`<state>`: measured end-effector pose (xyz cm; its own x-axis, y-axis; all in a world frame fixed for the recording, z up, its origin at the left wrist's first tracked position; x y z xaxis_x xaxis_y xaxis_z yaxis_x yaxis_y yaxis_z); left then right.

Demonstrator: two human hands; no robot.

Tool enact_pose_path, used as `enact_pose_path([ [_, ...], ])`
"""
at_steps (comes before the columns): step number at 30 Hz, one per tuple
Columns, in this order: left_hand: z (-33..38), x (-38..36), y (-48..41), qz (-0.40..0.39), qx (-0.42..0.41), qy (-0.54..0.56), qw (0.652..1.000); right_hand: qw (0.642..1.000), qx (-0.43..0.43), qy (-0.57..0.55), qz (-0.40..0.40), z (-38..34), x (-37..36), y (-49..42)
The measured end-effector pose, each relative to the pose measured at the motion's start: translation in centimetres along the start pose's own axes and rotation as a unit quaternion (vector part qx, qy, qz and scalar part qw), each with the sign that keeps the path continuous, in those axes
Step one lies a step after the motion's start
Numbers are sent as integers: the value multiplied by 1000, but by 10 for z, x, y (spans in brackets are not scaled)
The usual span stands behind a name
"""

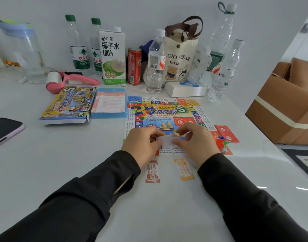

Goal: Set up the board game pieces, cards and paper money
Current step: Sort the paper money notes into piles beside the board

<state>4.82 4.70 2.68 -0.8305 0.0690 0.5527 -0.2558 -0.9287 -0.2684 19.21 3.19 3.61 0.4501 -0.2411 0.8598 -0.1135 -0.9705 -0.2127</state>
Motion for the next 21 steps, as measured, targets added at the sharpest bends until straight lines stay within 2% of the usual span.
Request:
enact_pose_path([
  [10, 10, -2, 2, 9, -48, -39, 998, 998, 33, -46, 2, -6, -8, -1],
  [15, 14, 0, 3, 15, -60, -44, 997, 999, 48, -7, 16, -10, -2, -1],
  [21, 14, -2, 4, 0, -57, -35, 998, 998, 49, 16, -20, -16, -6, 3],
])
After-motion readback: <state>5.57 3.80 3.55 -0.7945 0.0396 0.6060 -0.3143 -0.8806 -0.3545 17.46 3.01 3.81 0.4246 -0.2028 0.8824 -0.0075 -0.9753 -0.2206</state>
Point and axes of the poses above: each hand's wrist, its own y-axis away from the middle knuckle, its own x-axis out of the back of the hand, z = x × y, the point moved 9 cm from there along -y, towards the middle knuckle, and after that the axes turned 9 degrees about y, right-handed, at the moved point
